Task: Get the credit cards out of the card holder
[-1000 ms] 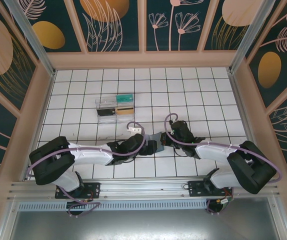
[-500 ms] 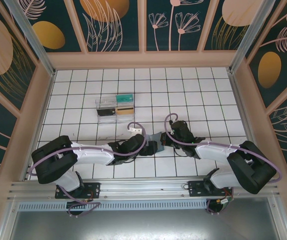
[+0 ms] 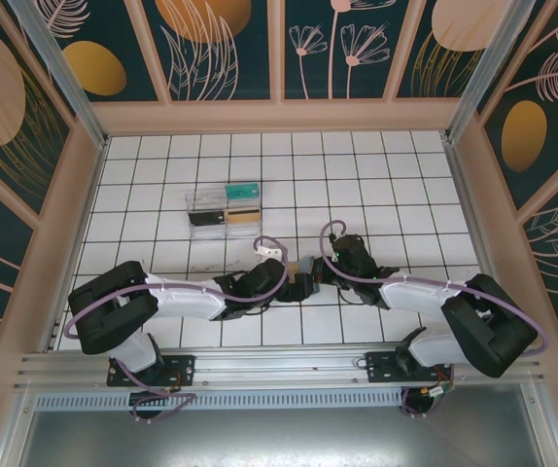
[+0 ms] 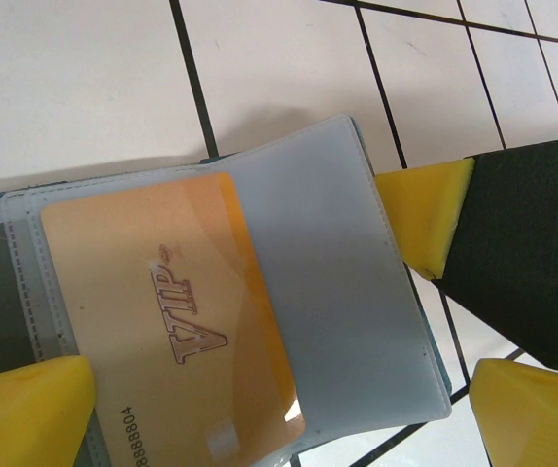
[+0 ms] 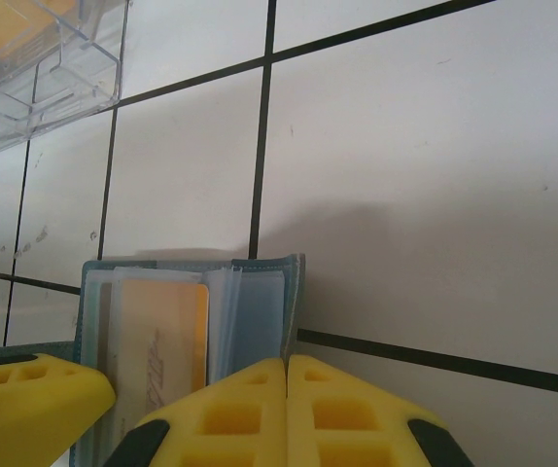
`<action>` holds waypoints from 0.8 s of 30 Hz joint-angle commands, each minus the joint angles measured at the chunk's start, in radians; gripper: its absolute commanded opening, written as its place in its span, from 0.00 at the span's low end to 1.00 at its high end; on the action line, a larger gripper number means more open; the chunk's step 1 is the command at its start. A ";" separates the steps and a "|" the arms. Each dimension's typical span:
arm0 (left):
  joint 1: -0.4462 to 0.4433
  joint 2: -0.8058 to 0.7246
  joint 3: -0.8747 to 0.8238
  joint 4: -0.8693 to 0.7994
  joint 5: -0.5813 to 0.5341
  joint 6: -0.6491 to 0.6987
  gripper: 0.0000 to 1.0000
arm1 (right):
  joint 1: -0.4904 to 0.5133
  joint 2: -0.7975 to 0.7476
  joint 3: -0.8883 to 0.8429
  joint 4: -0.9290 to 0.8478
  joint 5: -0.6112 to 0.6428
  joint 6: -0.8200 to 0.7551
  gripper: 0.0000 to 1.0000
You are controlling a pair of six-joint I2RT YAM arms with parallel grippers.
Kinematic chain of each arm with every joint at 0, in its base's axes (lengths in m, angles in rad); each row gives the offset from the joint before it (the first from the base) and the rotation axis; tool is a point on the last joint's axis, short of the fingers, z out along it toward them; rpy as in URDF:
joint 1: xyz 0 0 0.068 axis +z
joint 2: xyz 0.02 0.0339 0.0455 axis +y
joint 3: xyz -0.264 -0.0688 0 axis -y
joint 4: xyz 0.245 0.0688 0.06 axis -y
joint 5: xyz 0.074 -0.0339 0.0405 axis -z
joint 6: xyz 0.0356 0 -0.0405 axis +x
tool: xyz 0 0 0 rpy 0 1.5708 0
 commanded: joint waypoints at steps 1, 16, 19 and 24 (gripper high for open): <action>0.000 -0.005 0.018 -0.022 0.025 0.007 0.99 | 0.001 0.008 -0.007 0.006 -0.019 -0.004 0.01; 0.000 0.001 0.017 -0.041 0.013 0.012 0.99 | -0.053 -0.192 -0.011 -0.084 0.047 -0.017 0.55; -0.001 -0.023 0.015 -0.061 -0.019 0.007 0.99 | -0.055 -0.178 -0.011 -0.057 -0.011 -0.016 0.52; 0.000 -0.119 -0.025 -0.110 -0.113 -0.013 0.95 | -0.054 -0.174 -0.007 -0.011 -0.091 -0.012 0.32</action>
